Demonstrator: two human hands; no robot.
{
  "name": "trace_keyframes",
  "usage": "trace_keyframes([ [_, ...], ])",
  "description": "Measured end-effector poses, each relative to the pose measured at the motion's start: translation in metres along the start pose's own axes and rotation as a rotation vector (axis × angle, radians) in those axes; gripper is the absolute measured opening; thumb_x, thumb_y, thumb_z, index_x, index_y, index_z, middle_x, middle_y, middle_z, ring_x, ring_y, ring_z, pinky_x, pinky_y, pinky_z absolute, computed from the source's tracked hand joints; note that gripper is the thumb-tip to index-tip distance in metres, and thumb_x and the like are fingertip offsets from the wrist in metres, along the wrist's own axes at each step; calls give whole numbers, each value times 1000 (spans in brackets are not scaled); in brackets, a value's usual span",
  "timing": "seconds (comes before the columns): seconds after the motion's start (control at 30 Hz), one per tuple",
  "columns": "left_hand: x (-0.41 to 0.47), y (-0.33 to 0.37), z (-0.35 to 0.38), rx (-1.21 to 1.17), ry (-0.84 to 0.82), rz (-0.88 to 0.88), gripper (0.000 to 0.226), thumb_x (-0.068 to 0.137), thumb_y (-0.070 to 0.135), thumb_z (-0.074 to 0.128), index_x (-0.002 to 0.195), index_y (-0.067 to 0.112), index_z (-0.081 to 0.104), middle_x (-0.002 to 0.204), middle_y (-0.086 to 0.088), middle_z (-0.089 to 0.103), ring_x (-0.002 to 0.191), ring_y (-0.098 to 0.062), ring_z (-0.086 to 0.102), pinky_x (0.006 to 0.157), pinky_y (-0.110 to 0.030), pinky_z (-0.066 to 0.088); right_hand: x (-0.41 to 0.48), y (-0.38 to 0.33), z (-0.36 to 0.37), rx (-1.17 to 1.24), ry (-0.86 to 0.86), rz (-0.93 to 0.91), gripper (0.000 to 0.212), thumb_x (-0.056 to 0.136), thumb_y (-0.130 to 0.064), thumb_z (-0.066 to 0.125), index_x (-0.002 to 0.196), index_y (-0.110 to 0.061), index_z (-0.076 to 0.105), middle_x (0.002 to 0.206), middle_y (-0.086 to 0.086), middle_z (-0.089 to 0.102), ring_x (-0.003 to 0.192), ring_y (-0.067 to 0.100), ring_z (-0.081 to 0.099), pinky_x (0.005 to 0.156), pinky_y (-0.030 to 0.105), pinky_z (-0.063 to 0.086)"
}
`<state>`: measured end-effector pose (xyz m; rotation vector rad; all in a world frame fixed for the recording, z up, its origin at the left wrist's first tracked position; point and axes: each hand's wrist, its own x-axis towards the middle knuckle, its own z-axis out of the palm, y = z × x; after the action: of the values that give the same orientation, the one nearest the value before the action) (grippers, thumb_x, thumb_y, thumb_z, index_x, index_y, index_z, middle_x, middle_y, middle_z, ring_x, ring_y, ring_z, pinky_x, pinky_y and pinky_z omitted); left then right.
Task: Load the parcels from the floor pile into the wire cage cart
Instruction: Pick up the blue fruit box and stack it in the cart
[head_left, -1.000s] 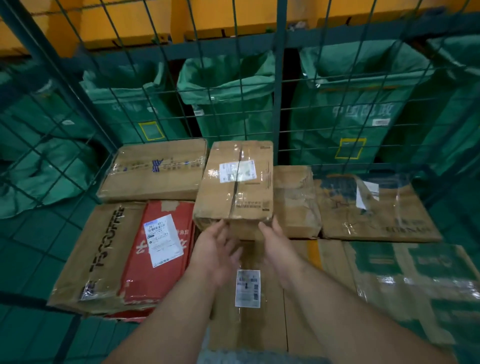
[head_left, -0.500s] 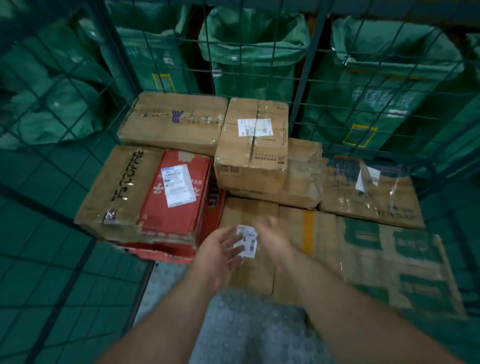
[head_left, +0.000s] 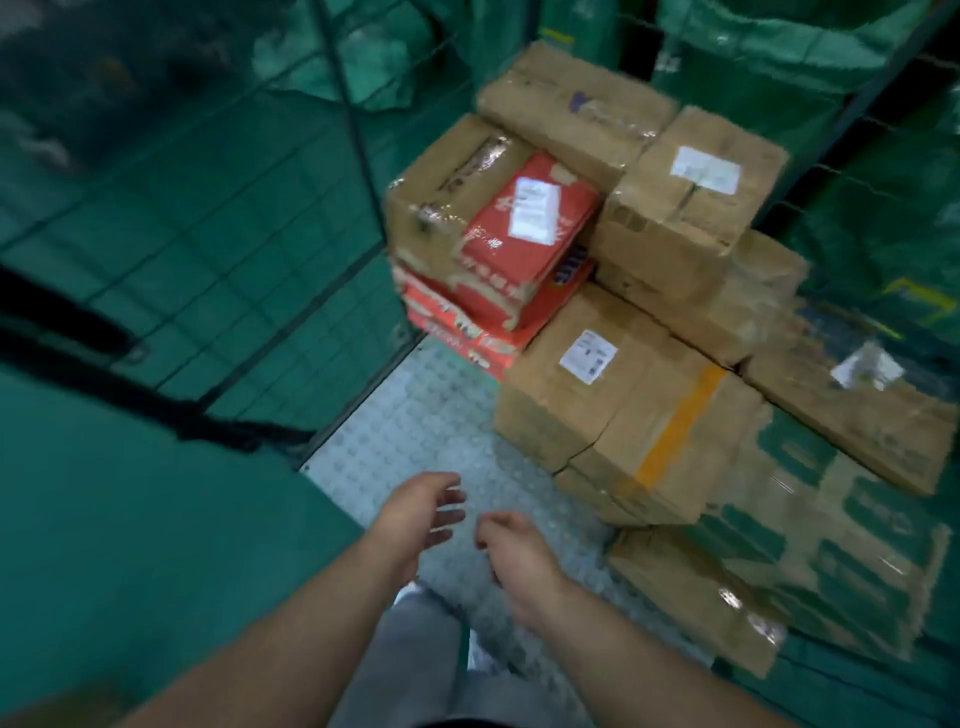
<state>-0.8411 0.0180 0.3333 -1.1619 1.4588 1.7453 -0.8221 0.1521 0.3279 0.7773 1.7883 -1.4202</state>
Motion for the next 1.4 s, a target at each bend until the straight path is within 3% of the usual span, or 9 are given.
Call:
trace_keyframes([
  [0.1, -29, -38, -48, -159, 130, 25, 24, 99, 29, 57, 115, 14, 67, 115, -9, 71, 93, -25, 67, 75, -32, 48, -16, 6, 30, -191, -133, -88, 5, 73, -19, 66, 77, -19, 62, 59, -9, 55, 53, 8, 46, 46, 18, 32],
  [0.17, -53, -68, -84, -268, 215, 40, 20, 99, 28, 57, 111, 15, 66, 108, -7, 71, 86, -23, 65, 73, -32, 46, -27, 14, 57, -309, -201, -139, 11, 84, -15, 70, 93, -20, 67, 80, -4, 65, 65, 9, 53, 53, 20, 39],
  [0.27, -89, -114, -135, -377, 331, 61, 23, 99, 29, 56, 115, 16, 66, 106, -4, 73, 85, -21, 67, 74, -33, 47, -49, 23, 102, -470, -297, -229, 19, 89, -12, 69, 106, -18, 69, 88, -2, 67, 71, 6, 58, 54, 17, 44],
  [0.47, -156, -217, -224, -711, 527, 88, 23, 101, 31, 55, 117, 17, 65, 103, -1, 70, 93, -22, 67, 76, -34, 46, -107, 78, 195, -702, -531, -315, 14, 91, -11, 67, 103, -19, 67, 102, 1, 68, 82, 11, 59, 65, 23, 44],
  [0.63, -207, -314, -289, -927, 637, 92, 26, 100, 32, 56, 118, 17, 65, 106, -2, 71, 92, -21, 68, 74, -34, 46, -173, 135, 270, -852, -675, -360, 13, 92, -11, 61, 100, -16, 69, 85, -3, 64, 67, 9, 49, 60, 23, 35],
  [0.83, -280, -443, -374, -1115, 728, 83, 25, 100, 32, 55, 118, 17, 66, 108, -2, 72, 92, -21, 68, 75, -33, 47, -258, 230, 373, -1015, -777, -385, 15, 94, -9, 60, 106, -14, 69, 92, 0, 66, 78, 8, 56, 65, 19, 39],
  [1.07, -351, -562, -455, -1334, 881, 82, 24, 99, 33, 56, 115, 17, 66, 107, -3, 72, 88, -21, 66, 76, -33, 48, -346, 336, 478, -1177, -938, -402, 15, 95, -6, 59, 104, -12, 70, 82, -1, 63, 53, 3, 45, 47, 12, 33],
  [1.23, -359, -593, -495, -1419, 912, 46, 24, 99, 33, 57, 114, 17, 67, 110, -4, 73, 92, -22, 68, 78, -34, 48, -376, 364, 534, -1239, -1001, -409, 17, 91, -6, 59, 100, -15, 70, 81, 0, 64, 54, 7, 44, 47, 15, 36],
  [1.4, -342, -575, -541, -1469, 876, 47, 23, 99, 32, 58, 113, 17, 68, 107, -3, 73, 90, -22, 67, 77, -33, 47, -366, 351, 586, -1288, -986, -391, 17, 92, -6, 58, 99, -15, 70, 80, 0, 64, 62, 10, 49, 56, 19, 40],
])
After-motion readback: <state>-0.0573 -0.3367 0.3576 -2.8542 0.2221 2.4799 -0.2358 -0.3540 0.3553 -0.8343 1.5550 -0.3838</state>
